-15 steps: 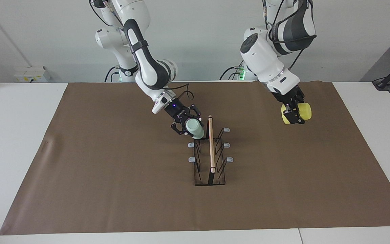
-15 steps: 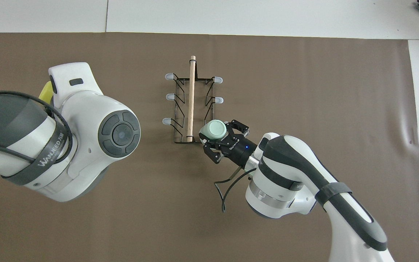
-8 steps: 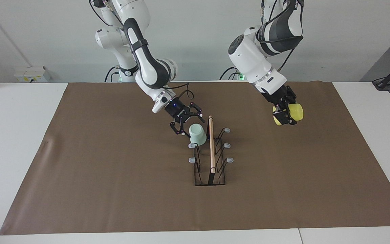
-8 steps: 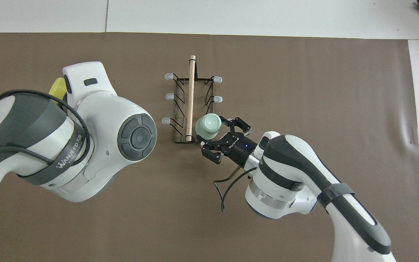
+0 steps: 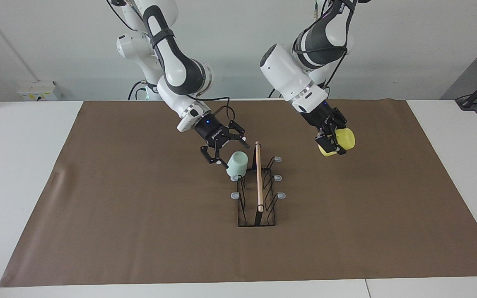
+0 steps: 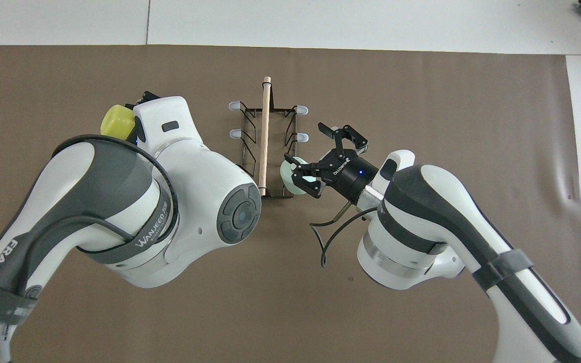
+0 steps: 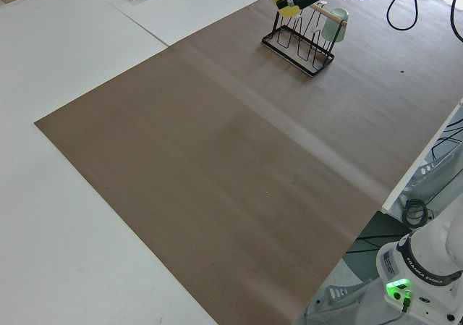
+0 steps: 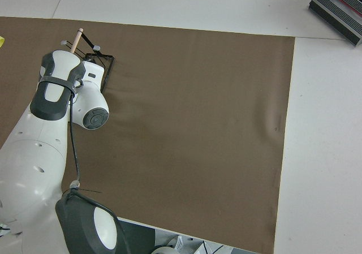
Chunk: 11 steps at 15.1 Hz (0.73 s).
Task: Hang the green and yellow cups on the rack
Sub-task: 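Carry the yellow cup to the rack with the left gripper while the right gripper withdraws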
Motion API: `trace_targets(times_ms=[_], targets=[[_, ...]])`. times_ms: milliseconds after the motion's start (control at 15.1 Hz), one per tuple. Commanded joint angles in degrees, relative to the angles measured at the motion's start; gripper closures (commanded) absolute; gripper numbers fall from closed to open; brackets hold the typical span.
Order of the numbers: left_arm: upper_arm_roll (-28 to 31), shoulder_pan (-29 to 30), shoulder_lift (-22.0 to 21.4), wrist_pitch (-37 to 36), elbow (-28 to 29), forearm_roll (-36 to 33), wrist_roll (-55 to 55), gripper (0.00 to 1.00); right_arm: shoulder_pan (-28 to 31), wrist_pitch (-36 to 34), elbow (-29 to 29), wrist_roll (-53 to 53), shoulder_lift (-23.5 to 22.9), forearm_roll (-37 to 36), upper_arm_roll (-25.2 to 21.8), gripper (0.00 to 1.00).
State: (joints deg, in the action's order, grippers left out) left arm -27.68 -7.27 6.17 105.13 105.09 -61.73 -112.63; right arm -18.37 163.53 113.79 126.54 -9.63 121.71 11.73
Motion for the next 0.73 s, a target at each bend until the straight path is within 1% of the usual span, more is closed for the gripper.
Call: trace_targets(times_ms=[0,133,199,265,398,464,663], targets=[[0.61,-3.18,2.17,-1.86,-1.64,-1.46,-3.02,1.00,3.86,-0.57,-0.49,-0.59,-0.21,-11.53,0.67,0.00],[0.61,-5.29,4.01,-3.52,-1.64,-3.47,-5.13,1.00,7.11,-3.37,-0.49,-0.68,-0.30,-21.37,0.58,0.00],[0.70,-6.17,5.85,-4.58,-1.81,-5.31,-7.40,1.00,8.78,-5.04,-0.41,-0.68,-0.39,-25.77,0.58,0.00],[0.61,-7.31,8.13,-6.68,-3.12,-7.86,-9.16,1.00,10.27,-6.89,-0.32,-0.68,-0.39,-29.56,0.49,0.00],[0.70,-10.12,13.84,-13.60,-8.99,-10.68,-10.67,1.00,12.83,-9.79,0.03,-0.68,-0.39,-36.59,0.32,0.00],[0.70,-11.35,14.91,-15.99,-10.50,-11.22,-10.68,1.00,14.14,-11.46,0.12,-0.68,-0.39,-40.19,0.23,0.00],[0.61,-13.64,15.01,-18.20,-9.91,-11.13,-12.69,1.00,19.59,-19.10,-0.14,-0.77,-0.30,-53.19,0.14,0.00]])
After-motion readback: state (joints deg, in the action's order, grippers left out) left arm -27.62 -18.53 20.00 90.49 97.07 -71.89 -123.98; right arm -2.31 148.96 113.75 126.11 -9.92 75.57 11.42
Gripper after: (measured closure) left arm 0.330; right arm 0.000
